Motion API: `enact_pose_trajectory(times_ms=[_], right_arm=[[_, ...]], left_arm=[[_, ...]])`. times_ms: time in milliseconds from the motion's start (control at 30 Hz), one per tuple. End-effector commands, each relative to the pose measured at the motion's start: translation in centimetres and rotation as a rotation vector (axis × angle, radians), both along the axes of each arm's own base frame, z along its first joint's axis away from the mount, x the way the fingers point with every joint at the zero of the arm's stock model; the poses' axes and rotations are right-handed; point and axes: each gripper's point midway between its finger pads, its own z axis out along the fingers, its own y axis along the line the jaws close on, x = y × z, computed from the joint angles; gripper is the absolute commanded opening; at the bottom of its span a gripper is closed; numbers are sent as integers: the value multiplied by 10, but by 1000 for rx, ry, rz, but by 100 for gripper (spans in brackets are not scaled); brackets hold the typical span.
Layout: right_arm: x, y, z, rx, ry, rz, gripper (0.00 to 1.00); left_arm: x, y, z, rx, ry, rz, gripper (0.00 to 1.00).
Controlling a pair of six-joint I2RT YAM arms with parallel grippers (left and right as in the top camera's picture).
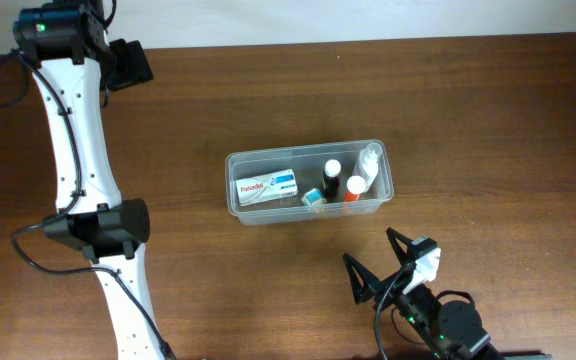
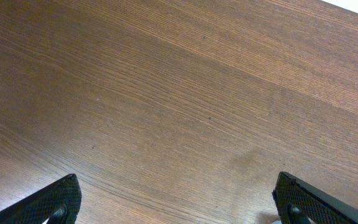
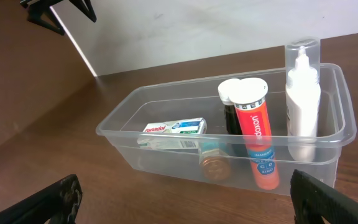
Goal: Pack container
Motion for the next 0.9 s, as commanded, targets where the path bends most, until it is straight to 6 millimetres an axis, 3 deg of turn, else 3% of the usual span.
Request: enact_pose_trajectory(times_ms=[0,133,333,567,667,867], right_arm=[[4,-7,-3,-2,6,-41,98],[16,-31,2,9,-11,-150,98],[36,-101,2,7,-13,-448,98],[35,-177,2,5,-14,-754,98],[31,-193,2,5,-14,-820,98],[31,-195,2,5,-14,-830,98]], left_arm=[[-1,1,7,18,-12,-11,99],[-1,1,7,18,-12,-11,99],[-1,1,7,18,-12,-11,100],[-1,1,7,18,-12,-11,99],[-1,1,7,18,-12,-11,99],[-1,1,7,18,-12,-11,99]])
